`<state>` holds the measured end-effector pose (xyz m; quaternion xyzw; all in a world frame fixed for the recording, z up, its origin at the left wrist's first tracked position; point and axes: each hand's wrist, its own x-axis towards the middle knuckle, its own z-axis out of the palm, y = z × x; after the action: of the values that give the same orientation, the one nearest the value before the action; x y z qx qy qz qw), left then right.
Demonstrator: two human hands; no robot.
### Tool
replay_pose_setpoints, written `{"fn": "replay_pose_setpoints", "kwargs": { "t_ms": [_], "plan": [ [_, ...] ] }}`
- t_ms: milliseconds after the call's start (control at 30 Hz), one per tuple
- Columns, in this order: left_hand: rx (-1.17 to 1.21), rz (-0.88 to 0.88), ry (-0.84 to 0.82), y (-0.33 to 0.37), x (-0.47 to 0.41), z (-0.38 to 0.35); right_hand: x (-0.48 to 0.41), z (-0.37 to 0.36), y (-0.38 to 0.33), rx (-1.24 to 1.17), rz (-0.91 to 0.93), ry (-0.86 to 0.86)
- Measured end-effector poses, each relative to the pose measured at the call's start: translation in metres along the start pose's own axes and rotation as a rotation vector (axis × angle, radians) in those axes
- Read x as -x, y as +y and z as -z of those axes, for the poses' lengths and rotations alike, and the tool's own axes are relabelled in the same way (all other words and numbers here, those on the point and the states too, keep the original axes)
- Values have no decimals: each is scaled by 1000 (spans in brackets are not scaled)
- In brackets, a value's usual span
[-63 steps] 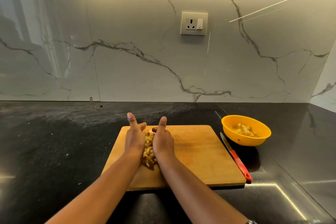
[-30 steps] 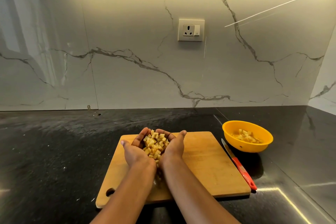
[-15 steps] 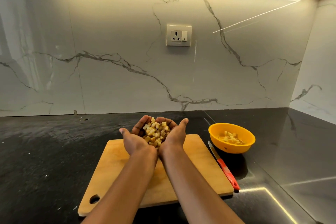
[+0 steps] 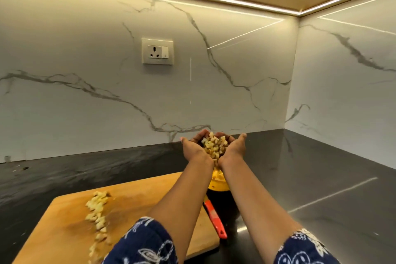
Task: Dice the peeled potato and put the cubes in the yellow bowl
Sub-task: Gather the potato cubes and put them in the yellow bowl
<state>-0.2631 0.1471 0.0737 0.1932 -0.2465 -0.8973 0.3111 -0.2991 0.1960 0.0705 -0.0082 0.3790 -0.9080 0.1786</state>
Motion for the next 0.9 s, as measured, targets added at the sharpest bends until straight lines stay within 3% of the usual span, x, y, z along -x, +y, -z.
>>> {"fn": "replay_pose_setpoints", "kwargs": {
  "t_ms": [233, 600, 733, 900],
  "plan": [
    [-96, -7, 10, -4, -25, 15, -32, 34, -12, 136, 96, 37],
    [-435, -20, -309, 0, -24, 23, -28, 36, -13, 316, 156, -22],
    [-456, 13, -379, 9, -20, 23, -28, 41, -15, 339, 169, -42],
    [-553, 41, -460, 15, -17, 29, -24, 41, -19, 400, 165, -170]
  ]
}}
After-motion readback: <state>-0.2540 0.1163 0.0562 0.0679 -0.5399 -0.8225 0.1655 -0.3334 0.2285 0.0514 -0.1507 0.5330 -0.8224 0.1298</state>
